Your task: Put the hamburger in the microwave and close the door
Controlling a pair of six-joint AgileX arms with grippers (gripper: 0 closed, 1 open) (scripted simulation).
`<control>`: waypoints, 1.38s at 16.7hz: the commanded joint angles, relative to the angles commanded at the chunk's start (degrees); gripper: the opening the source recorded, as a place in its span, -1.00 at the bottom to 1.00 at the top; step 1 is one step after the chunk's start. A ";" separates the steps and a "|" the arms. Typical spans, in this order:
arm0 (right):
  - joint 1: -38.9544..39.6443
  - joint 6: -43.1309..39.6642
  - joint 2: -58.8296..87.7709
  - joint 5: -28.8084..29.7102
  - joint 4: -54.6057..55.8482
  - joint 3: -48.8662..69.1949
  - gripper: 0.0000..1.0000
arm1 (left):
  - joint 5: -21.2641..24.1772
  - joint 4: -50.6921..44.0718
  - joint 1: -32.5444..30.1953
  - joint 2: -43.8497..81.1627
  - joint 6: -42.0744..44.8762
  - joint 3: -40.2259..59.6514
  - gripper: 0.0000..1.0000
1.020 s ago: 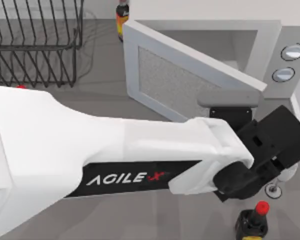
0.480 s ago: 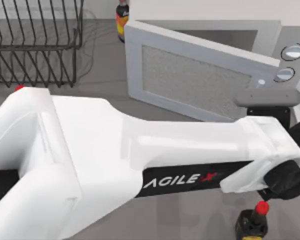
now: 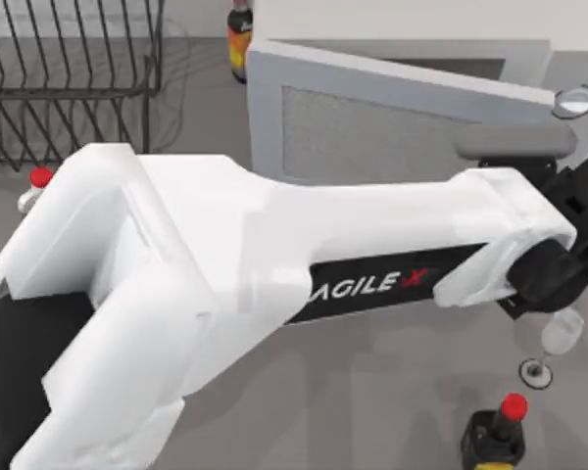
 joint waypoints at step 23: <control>0.00 0.00 0.00 0.00 0.00 0.00 1.00 | 7.84 -6.68 12.66 21.83 11.96 35.93 -1.00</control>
